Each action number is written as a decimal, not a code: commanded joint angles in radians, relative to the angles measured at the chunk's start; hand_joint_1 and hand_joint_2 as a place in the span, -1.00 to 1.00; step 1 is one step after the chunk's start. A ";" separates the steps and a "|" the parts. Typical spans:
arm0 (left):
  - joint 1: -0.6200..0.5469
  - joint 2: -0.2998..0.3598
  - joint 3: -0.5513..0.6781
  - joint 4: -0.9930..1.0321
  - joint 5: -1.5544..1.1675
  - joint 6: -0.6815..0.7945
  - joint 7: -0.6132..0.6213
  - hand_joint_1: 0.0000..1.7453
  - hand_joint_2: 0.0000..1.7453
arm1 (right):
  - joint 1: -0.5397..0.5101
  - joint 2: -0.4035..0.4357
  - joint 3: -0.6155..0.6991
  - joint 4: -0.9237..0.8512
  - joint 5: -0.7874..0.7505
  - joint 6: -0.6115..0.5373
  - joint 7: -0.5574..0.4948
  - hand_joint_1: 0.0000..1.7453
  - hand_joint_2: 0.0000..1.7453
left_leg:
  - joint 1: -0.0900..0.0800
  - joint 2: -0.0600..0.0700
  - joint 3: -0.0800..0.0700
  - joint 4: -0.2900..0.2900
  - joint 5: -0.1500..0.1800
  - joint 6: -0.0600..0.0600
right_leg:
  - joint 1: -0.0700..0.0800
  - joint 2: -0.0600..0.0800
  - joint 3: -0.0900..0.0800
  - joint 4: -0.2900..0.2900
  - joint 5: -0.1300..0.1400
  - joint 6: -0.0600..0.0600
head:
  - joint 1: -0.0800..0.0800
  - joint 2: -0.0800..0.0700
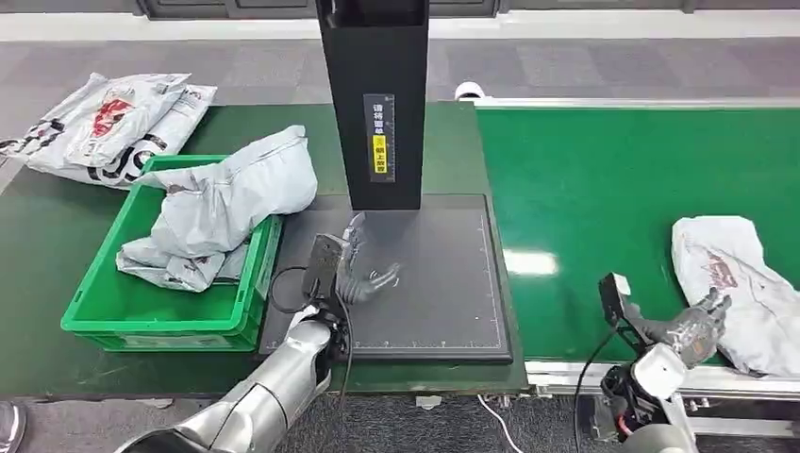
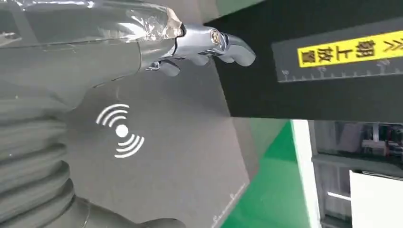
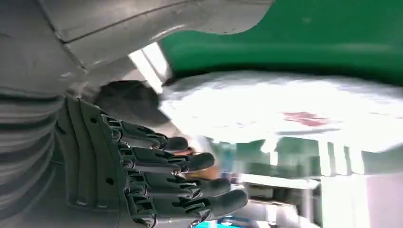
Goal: Moved the parcel from conveyor to table for the left to box.
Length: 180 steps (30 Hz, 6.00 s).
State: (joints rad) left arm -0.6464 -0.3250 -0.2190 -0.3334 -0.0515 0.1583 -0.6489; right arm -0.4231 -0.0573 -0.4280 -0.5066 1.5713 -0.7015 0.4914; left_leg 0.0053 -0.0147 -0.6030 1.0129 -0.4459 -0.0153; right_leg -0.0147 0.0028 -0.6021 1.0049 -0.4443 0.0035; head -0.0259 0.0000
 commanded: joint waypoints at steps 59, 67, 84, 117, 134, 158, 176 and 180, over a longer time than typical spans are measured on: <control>-0.009 0.028 0.160 0.034 -0.083 -0.082 0.005 -1.00 1.00 | -0.011 -0.065 -0.029 0.280 -0.193 0.565 0.062 1.00 1.00 | 0.007 0.008 0.015 -0.001 -0.003 0.003 | 0.008 0.003 0.019 -0.010 0.001 0.001 | 0.000 0.000; -0.006 0.028 0.186 0.028 -0.096 -0.079 0.004 -1.00 1.00 | -0.029 -0.061 -0.054 0.265 -0.133 0.506 0.050 1.00 1.00 | 0.007 0.005 0.017 -0.002 -0.002 0.006 | 0.007 0.002 0.023 -0.013 0.002 0.005 | 0.000 0.000; 0.021 0.042 0.227 0.001 -0.141 0.042 -0.017 -1.00 1.00 | -0.077 0.107 -0.190 -0.193 -0.175 0.003 -0.505 1.00 1.00 | 0.004 0.013 0.014 -0.001 -0.004 0.005 | 0.005 0.011 0.016 -0.008 0.001 0.004 | 0.000 0.000; -0.036 0.007 0.325 -0.094 -0.273 0.177 -0.049 -1.00 1.00 | 0.250 0.277 0.769 -0.228 -0.290 0.530 -0.573 1.00 1.00 | 0.006 0.005 0.011 -0.004 -0.003 -0.002 | 0.007 0.003 0.011 -0.006 -0.003 -0.002 | 0.000 0.000; 0.150 0.084 0.135 -0.439 -0.092 0.448 -0.049 -1.00 1.00 | 0.163 0.289 0.631 -0.285 -0.497 0.356 -0.626 -1.00 1.00 | 0.005 0.009 0.017 -0.004 -0.004 -0.003 | 0.007 0.007 0.016 -0.005 -0.003 -0.002 | 0.000 0.000; 0.046 0.068 -0.165 0.057 -0.590 0.273 -0.020 -1.00 1.00 | 0.054 0.306 0.453 -0.366 -0.970 0.304 -0.958 -1.00 1.00 | 0.004 0.008 0.013 -0.003 -0.005 -0.002 | 0.005 0.006 0.011 -0.005 -0.003 -0.003 | 0.000 0.000; 0.034 0.081 -0.391 0.113 -0.954 0.024 0.370 -0.92 1.00 | 0.006 0.297 0.513 -0.316 -1.060 0.394 -0.995 -1.00 1.00 | 0.004 0.008 0.012 -0.003 -0.005 -0.002 | 0.005 0.006 0.010 -0.004 -0.003 -0.002 | 0.000 0.000; 0.016 0.085 -0.341 0.108 -0.949 0.011 0.383 1.00 1.00 | 0.056 0.296 0.535 -0.400 -1.028 0.394 -0.938 -1.00 1.00 | 0.004 0.004 0.014 -0.004 -0.004 -0.001 | 0.005 0.003 0.015 -0.005 -0.003 -0.001 | 0.000 0.000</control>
State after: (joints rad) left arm -0.6030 -0.2804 -0.4426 -0.3113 -0.9687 0.2352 -0.3286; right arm -0.3675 0.2605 0.0721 -0.8858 0.5150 -0.3197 -0.5092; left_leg 0.0096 -0.0155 -0.5905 1.0114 -0.4510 -0.0174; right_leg -0.0096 0.0023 -0.5873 1.0025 -0.4498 0.0023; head -0.0259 0.0000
